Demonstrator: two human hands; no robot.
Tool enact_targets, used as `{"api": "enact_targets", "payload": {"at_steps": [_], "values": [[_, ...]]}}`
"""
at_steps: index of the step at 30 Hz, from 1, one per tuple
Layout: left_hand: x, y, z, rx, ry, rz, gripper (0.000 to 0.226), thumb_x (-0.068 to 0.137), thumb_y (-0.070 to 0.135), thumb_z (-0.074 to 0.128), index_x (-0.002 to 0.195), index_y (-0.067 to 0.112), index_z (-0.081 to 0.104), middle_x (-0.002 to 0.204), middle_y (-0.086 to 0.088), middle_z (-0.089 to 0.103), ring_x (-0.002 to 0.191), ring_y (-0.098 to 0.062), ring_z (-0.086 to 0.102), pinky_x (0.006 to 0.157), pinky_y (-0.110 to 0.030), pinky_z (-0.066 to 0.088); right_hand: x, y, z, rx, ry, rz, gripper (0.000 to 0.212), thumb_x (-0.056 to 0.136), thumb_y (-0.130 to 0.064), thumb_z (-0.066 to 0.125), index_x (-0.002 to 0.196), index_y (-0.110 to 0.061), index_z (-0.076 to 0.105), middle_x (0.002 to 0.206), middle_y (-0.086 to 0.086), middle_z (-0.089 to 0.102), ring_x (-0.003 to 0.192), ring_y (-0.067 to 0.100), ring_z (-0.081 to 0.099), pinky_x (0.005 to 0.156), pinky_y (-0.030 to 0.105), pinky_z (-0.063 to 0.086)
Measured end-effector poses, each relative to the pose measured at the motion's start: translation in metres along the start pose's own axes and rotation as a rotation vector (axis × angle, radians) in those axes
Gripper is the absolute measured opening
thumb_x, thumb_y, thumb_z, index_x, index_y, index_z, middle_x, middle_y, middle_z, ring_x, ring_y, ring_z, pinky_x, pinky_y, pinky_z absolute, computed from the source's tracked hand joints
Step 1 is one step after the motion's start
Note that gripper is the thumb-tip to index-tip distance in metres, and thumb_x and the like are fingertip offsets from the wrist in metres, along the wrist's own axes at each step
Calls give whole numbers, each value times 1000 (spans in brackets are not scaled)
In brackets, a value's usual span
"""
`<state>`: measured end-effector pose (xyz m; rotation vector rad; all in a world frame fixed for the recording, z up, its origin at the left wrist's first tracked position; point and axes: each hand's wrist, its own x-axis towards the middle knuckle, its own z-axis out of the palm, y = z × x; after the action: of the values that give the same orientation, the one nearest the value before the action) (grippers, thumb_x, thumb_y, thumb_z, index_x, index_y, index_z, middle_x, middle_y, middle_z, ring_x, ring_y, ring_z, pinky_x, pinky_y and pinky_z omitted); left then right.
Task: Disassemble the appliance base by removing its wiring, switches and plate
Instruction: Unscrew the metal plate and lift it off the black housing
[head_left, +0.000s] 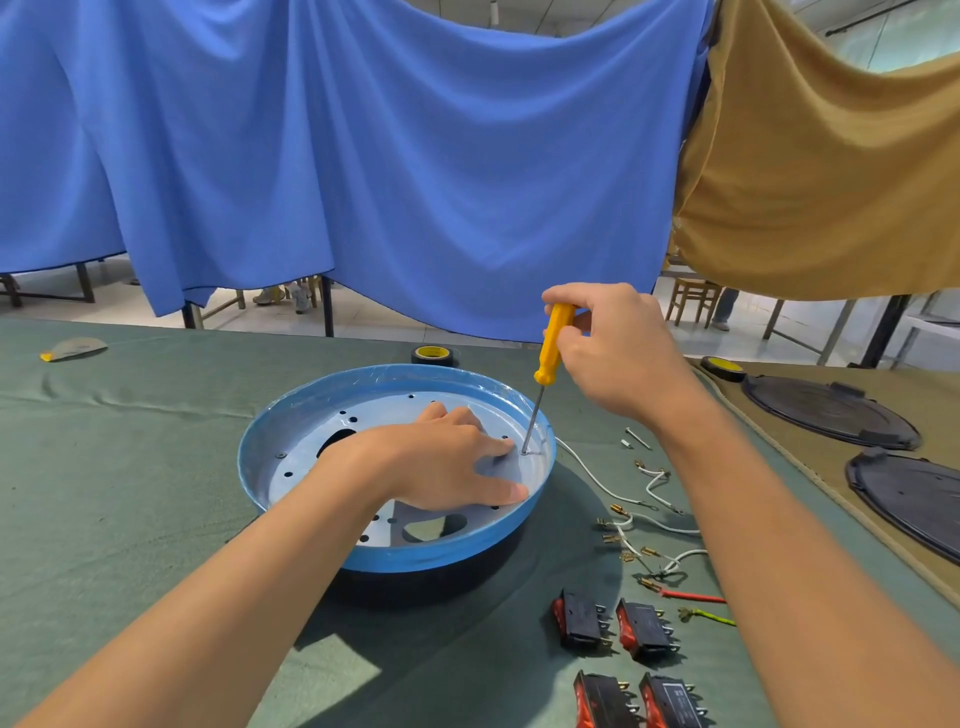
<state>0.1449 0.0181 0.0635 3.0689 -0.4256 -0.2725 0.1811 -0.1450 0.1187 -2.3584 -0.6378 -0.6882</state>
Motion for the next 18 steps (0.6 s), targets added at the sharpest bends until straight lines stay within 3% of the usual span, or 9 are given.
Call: {"api": "enact_targets", "payload": {"at_steps": [3,5,7,10,12,15,18], "values": [[0,1,-1,5,-5,-5,68,90,68,32,151,38,23,151,2,27,135,-25,21,107,-45,24,-2,-1,7,65,69,11,11,91,-28,65,97,-20,66,85,-2,66,97,28,57,82,34,45],[0,1,-1,9,-3,-4,68,90,68,32,151,37,23,151,2,27,134,-25,22,107,-45,25,-2,0,10,67,128,8,9,90,-29,66,89,-23,59,77,-10,58,95,25,54,68,25,37],[0,1,-1,8,1,-4,68,91,68,32,151,37,23,151,2,28,134,-25,22,106,-44,25,-1,0,12,66,121,19,12,92,-23,62,94,-23,50,83,-10,58,96,23,52,63,21,33],[0,1,-1,9,4,-2,67,91,68,32,150,38,24,151,2,27,134,-25,22,106,-43,25,0,2,14,126,80,55,17,94,-21,59,100,-21,43,103,4,63,100,24,55,66,19,39],[0,0,-1,3,1,-6,67,90,68,32,150,39,24,151,3,27,135,-26,21,107,-45,25,0,0,13,158,75,61,16,93,-22,61,101,-20,48,105,4,63,101,22,56,67,16,43],[1,-1,0,6,-1,-7,68,90,70,32,150,39,24,151,2,27,135,-26,20,107,-46,24,-1,-3,9,232,109,49,14,87,-21,70,97,-18,60,104,3,63,94,15,63,75,25,51],[2,-2,1,8,2,1,69,89,70,32,150,39,24,151,1,28,134,-25,22,107,-46,26,-1,-4,6,240,115,42,12,82,-23,76,90,-19,68,82,-3,62,74,9,59,67,22,46]]}}
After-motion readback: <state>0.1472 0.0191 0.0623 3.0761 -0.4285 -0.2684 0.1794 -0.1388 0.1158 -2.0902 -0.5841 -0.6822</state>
